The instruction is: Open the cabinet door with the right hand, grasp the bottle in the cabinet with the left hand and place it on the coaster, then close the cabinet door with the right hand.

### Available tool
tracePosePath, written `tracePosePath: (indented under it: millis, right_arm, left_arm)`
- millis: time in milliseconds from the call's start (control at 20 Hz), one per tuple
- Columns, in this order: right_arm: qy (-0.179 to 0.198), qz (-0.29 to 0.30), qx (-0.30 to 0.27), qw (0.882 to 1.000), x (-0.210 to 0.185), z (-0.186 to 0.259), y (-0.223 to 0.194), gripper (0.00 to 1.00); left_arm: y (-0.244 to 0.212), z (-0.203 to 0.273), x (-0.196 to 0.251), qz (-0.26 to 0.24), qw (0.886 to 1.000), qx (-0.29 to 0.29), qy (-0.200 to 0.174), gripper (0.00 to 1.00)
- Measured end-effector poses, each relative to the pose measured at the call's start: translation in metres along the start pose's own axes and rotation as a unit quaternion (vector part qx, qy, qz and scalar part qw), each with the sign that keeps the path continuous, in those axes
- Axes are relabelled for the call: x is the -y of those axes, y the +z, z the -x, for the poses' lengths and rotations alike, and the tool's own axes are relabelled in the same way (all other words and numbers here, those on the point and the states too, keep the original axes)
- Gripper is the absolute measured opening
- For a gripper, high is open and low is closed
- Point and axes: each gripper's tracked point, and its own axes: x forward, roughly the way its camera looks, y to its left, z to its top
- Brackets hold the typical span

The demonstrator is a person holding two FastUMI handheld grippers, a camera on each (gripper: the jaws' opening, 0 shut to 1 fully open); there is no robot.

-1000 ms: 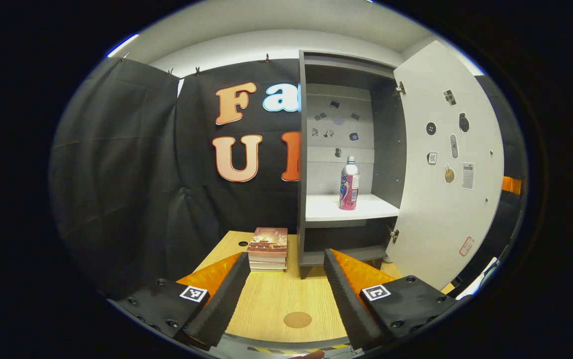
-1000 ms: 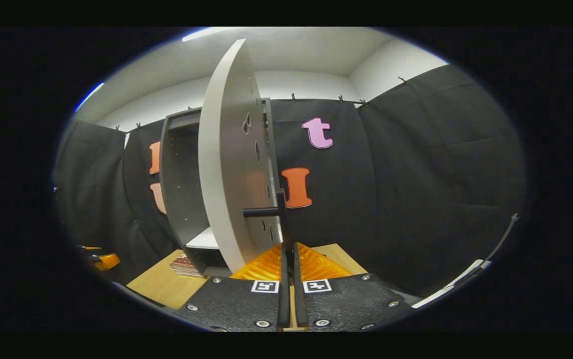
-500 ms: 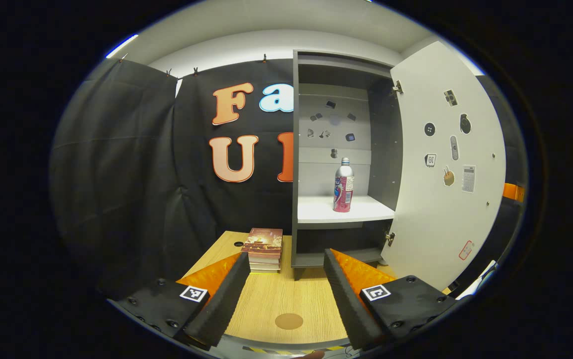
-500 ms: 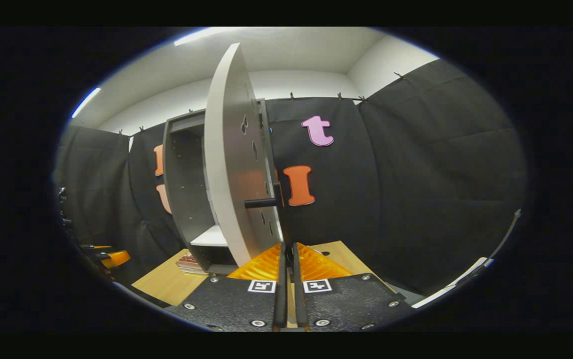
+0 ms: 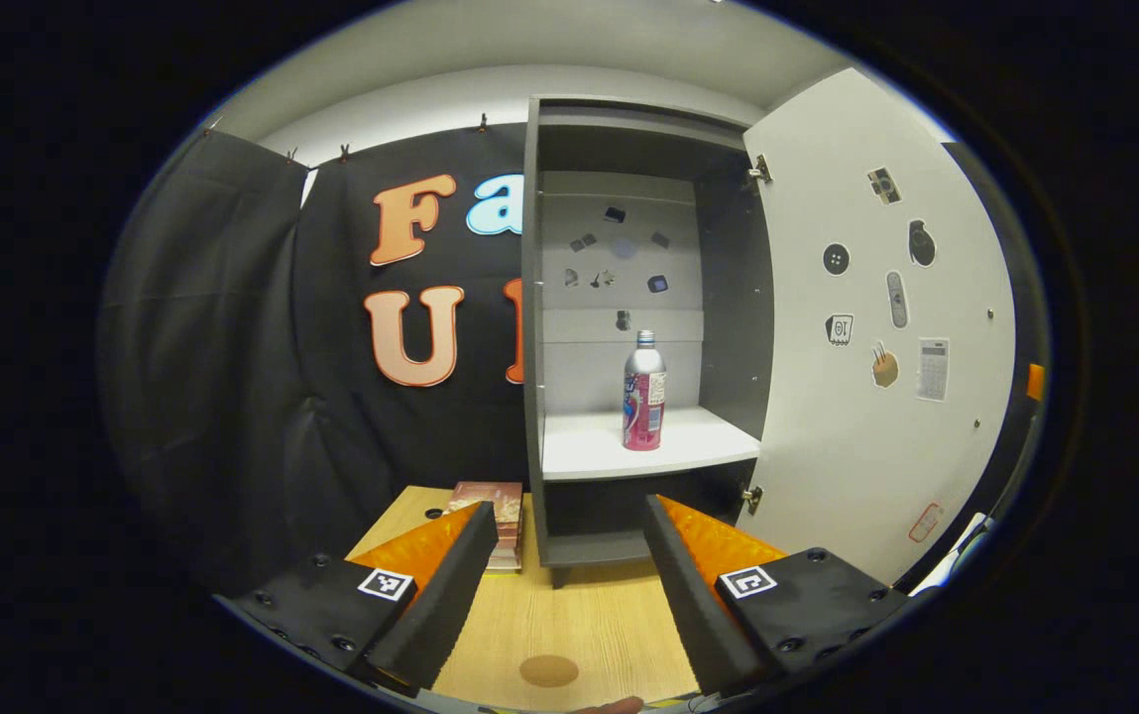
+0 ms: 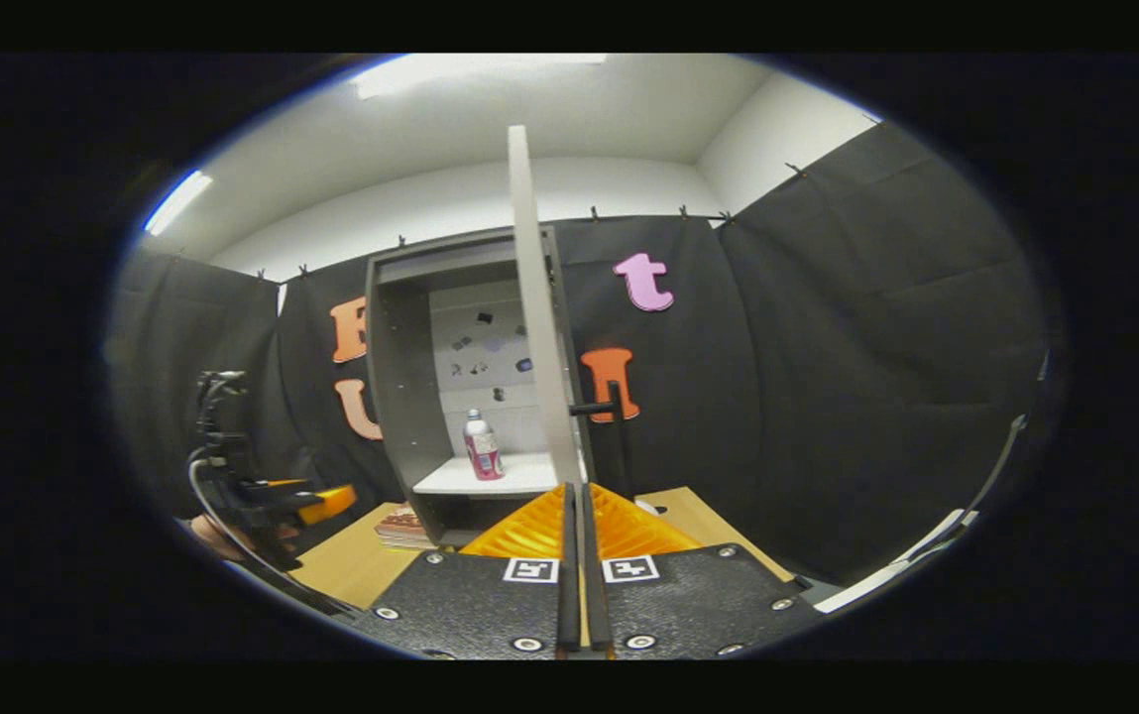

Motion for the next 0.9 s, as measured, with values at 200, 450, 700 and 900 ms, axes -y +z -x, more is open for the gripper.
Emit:
tracePosePath:
  millis: [200, 450, 700, 900]
  right_arm:
    - [0.026, -0.005, 0.013, 1.000, -0.046, 0.005, 0.002, 0.13]
    - [0.011, -0.031, -0.011, 0.999, -0.071, -0.036, -0.028, 0.38]
    - [-0.020, -0.024, -0.046, 0.998, -0.072, -0.074, -0.055, 0.63]
    - [-0.043, -0.028, -0.064, 0.997, -0.067, -0.090, -0.066, 0.68]
  left_arm:
    - [0.011, -0.072, 0.031, -0.001, 0.999, 0.010, -0.038, 0.96]
    - [0.033, -0.156, 0.055, -0.008, 0.997, 0.034, -0.062, 0.96]
    - [0.036, -0.228, 0.075, -0.006, 0.996, 0.039, -0.080, 0.96]
    - [0.030, -0.274, 0.093, -0.011, 0.995, 0.034, -0.092, 0.94]
